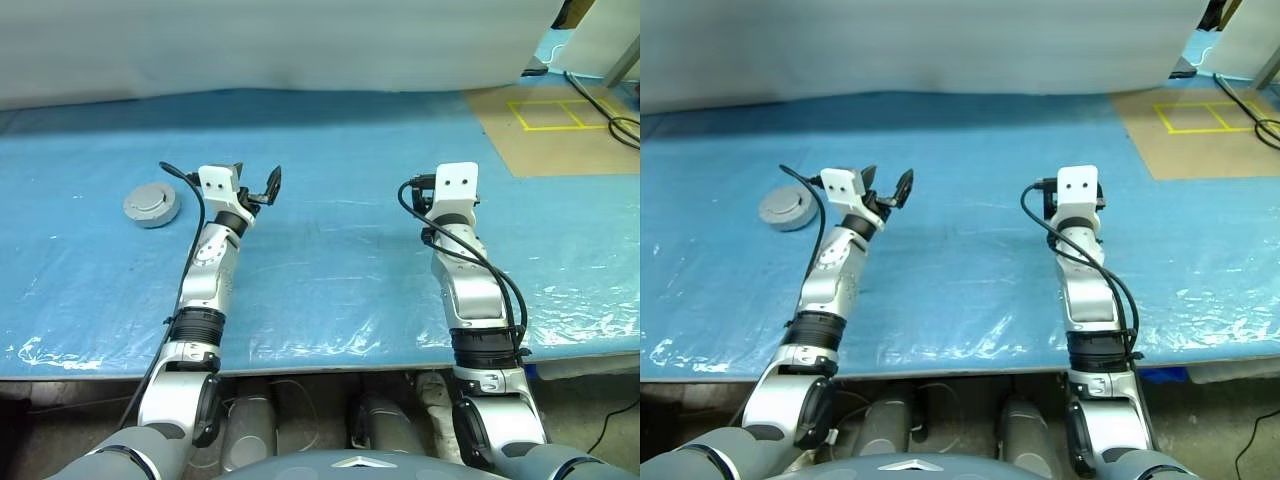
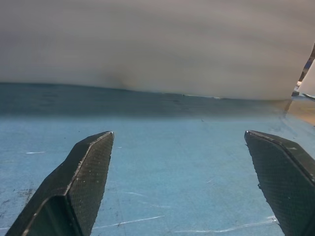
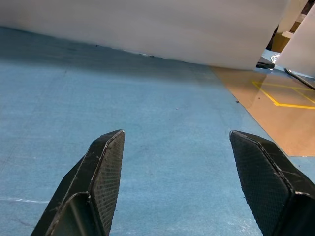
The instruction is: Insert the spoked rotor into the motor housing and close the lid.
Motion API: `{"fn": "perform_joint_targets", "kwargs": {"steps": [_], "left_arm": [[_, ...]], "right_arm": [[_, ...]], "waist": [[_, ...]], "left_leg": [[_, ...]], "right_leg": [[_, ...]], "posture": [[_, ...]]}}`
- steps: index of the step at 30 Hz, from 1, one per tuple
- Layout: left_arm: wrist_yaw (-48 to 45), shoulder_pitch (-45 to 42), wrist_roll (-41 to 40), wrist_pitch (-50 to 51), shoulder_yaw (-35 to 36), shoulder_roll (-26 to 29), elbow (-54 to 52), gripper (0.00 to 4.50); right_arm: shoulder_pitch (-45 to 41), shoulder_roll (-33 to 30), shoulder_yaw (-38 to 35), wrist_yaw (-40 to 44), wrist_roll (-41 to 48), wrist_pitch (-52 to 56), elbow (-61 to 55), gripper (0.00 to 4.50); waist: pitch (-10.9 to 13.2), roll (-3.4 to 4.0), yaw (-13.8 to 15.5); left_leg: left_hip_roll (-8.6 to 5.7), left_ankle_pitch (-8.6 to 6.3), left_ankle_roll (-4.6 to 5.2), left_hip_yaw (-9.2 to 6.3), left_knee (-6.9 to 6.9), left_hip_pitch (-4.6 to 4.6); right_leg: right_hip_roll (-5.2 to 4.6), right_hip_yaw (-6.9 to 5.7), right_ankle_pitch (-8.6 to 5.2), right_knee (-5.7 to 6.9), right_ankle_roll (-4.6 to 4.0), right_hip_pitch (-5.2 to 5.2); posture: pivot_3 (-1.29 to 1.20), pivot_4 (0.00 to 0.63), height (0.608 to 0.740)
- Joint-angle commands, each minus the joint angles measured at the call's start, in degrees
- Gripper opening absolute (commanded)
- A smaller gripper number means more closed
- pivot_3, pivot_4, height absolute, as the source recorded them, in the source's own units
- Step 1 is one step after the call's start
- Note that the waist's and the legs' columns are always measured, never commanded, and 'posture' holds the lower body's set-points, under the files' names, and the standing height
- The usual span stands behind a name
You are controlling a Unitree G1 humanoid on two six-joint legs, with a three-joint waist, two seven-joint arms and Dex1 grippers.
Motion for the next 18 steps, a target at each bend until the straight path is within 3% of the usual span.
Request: {"fn": "perform_joint_targets", "kwargs": {"steps": [1, 18], "left_arm": [[0.18, -0.75, 0.24, -1.39, 0.15, 0.13, -1.85, 4.47], [1.16, -1.07, 0.38, -1.75, 0.06, -0.47, -1.88, 4.47]], "right_arm": [[-1.19, -0.19, -0.29, -0.22, -0.33, -1.17, -1.91, 3.57], [-1.79, -0.46, 0.01, 0.01, -0.56, -1.19, -1.57, 3.57]], "waist": [[0.00, 0.00, 0.00], [0.00, 0.00, -0.01]], "left_leg": [[0.00, 0.00, 0.00, 0.00, 0.00, 0.00], [0.00, 0.00, 0.00, 0.01, 0.00, 0.00]], "right_leg": [[0.00, 0.00, 0.00, 0.00, 0.00, 0.00], [0.00, 0.01, 0.00, 0.00, 0.00, 0.00]], "posture": [[0.00, 0.150, 0.740], [0.00, 0.150, 0.740]]}}
